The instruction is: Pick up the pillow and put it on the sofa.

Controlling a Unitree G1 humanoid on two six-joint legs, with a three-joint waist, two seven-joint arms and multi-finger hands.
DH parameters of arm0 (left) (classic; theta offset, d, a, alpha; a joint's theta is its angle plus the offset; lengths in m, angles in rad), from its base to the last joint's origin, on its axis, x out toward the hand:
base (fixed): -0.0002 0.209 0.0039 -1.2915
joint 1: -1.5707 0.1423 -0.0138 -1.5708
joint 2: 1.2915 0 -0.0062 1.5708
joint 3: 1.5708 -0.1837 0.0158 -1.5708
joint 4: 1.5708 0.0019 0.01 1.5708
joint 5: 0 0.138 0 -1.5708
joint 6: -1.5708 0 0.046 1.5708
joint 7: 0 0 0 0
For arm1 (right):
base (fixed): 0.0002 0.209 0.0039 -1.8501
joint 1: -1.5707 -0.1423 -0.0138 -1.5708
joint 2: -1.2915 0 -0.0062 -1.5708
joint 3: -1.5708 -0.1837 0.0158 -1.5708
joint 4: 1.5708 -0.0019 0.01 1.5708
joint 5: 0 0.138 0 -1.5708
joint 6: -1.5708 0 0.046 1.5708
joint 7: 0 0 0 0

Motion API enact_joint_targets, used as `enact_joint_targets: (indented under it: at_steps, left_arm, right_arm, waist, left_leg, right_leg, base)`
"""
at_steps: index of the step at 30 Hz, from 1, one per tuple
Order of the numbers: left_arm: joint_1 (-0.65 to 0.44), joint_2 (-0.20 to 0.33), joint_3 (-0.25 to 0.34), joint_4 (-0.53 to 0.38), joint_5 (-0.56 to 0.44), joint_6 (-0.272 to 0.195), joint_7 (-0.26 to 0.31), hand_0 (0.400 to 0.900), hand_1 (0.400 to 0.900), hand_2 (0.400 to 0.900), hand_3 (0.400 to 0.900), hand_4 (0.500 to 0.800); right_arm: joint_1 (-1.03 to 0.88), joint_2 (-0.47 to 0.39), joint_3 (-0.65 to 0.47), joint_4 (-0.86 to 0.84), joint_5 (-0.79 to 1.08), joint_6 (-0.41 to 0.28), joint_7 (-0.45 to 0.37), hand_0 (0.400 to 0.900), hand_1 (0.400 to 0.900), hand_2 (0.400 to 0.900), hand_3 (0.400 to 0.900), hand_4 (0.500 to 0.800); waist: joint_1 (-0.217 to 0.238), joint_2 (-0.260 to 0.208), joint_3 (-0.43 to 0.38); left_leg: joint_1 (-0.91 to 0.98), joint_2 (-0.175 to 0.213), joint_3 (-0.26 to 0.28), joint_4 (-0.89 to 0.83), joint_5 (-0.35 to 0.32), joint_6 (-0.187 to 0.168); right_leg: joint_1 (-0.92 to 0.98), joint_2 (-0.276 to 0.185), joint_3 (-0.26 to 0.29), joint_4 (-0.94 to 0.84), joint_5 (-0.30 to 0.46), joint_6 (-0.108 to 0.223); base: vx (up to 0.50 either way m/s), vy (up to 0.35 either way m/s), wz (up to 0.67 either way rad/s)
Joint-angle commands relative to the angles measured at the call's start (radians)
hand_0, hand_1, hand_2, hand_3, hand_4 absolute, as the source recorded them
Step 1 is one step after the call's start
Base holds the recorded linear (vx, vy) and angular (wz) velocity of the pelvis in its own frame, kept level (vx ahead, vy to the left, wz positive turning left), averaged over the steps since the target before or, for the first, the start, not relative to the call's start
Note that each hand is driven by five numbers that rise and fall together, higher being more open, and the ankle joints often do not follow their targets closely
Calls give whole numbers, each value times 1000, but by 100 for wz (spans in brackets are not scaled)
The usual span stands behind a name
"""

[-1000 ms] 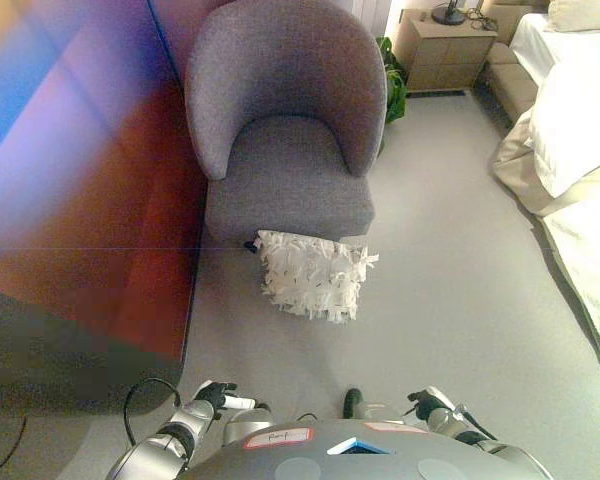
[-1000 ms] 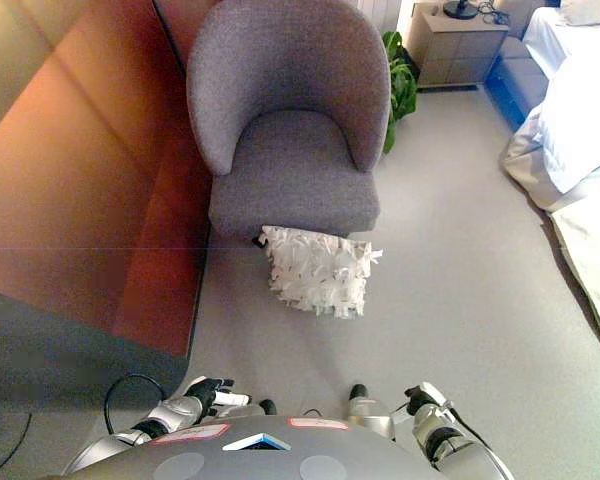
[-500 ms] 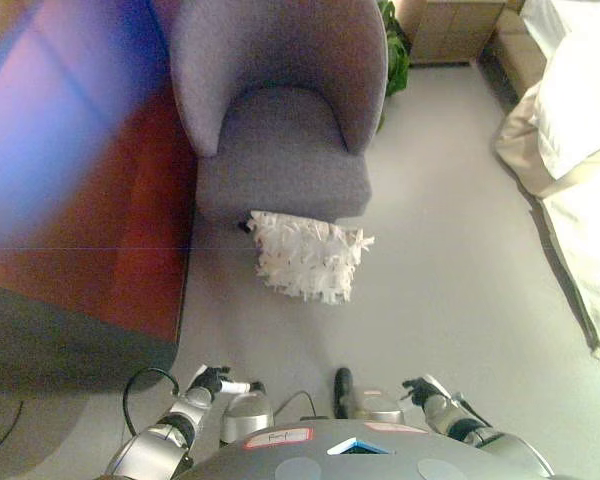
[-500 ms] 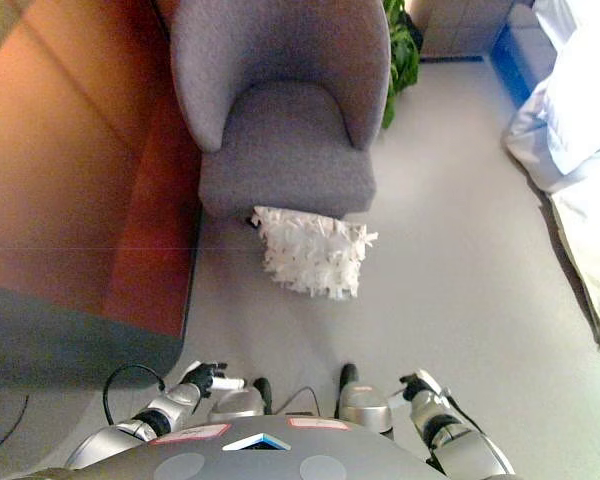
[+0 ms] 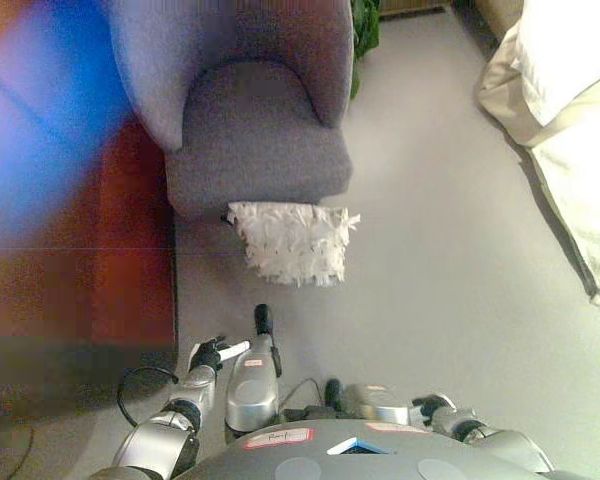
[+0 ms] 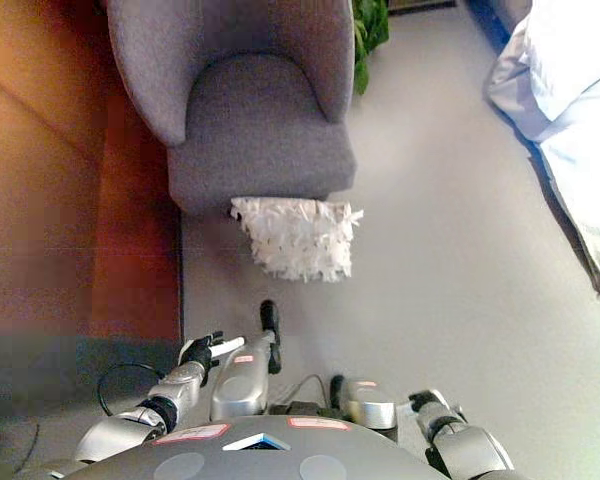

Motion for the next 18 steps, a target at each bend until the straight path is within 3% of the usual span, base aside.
enact_joint_targets:
  at_steps: [1,2,3,4,6,8,9,11,13,15,18]
  left_arm:
    - [71,44,5,24,32,30,17,900,900,900,900,800]
    - [66,52,2,20,43,52,8,900,900,900,900,800]
    - [64,56,0,24,45,53,5,900,900,900,900,800]
    - [60,65,-6,29,58,48,-2,900,900,900,900,800]
    - [49,82,-25,32,92,55,-18,900,900,900,900,800]
    - [40,90,-35,31,87,59,-16,900,900,900,900,800]
    - [24,101,-44,30,72,60,-14,900,900,900,900,800]
    - [-1,110,-53,28,76,58,-14,900,900,900,900,800]
    - [-18,113,-65,27,81,54,-13,900,900,900,900,800]
    - [-31,111,-77,31,85,44,-11,900,900,900,900,800]
    - [-34,107,-81,33,94,26,-3,900,900,900,900,800]
  right_arm:
    - [57,-18,-24,-88,-61,-38,-17,900,900,900,900,800]
    - [54,-17,-32,-98,-80,-42,-22,900,900,900,900,800]
    - [52,-18,-33,-107,-84,-41,-23,900,900,900,900,800]
    - [50,-22,-28,-125,-100,-44,-12,900,900,900,900,800]
    - [47,-18,-12,-145,-112,-65,-4,900,900,900,900,800]
    - [36,-16,-1,-159,-113,-72,-7,900,900,900,900,800]
    - [17,-14,15,-171,-96,-77,-12,900,900,900,900,800]
    - [-7,-12,34,-174,-63,-75,-28,900,900,900,900,800]
    - [-29,-15,45,-176,-37,-85,-41,900,900,900,900,800]
    - [-48,-18,51,-173,-15,-109,-54,900,900,900,900,800]
    - [-73,-21,58,-171,-7,-127,-49,900,900,900,900,800]
  waist:
    - [31,-52,-94]
    - [32,-67,-107]
    - [33,-71,-112]
    - [34,-72,-120]
    - [30,-79,-133]
    - [27,-82,-138]
    - [16,-82,-128]
    - [3,-73,-113]
    - [-8,-57,-96]
    - [-33,-54,-67]
    - [-69,-73,-42]
  left_leg:
    - [-91,-18,41,39,80,30]
    - [-68,-32,54,32,53,53]
    - [-56,-47,46,29,35,68]
    - [-37,-71,32,20,12,91]
    - [-9,-102,26,-4,-5,114]
    - [13,-115,28,-22,-14,121]
    - [48,-125,25,-51,-15,124]
    - [83,-126,13,-82,-11,118]
    - [113,-115,-13,-101,-16,108]
    - [138,-120,-53,-104,-36,100]
    - [164,-145,-113,-61,-116,92]
  right_leg:
    - [151,-155,-115,114,53,167]
    - [127,-197,-139,180,163,189]
    - [109,-215,-135,230,220,193]
    - [77,-220,-118,301,282,192]
    - [26,-211,-107,350,336,193]
    - [-23,-216,-121,363,353,192]
    - [-99,-210,-143,347,319,183]
    - [-213,-189,-180,245,274,167]
    - [-327,-179,-188,164,286,159]
    - [-411,-189,-164,86,318,160]
    - [-492,-232,-93,-25,434,185]
  base:
    - [579,279,9]
    - [567,301,14]
    - [618,331,21]
    - [517,248,23]
    - [512,190,31]
    - [344,73,21]
    - [301,-34,21]
    - [277,-125,29]
    - [157,-180,33]
    - [188,-198,64]
    - [235,-211,79]
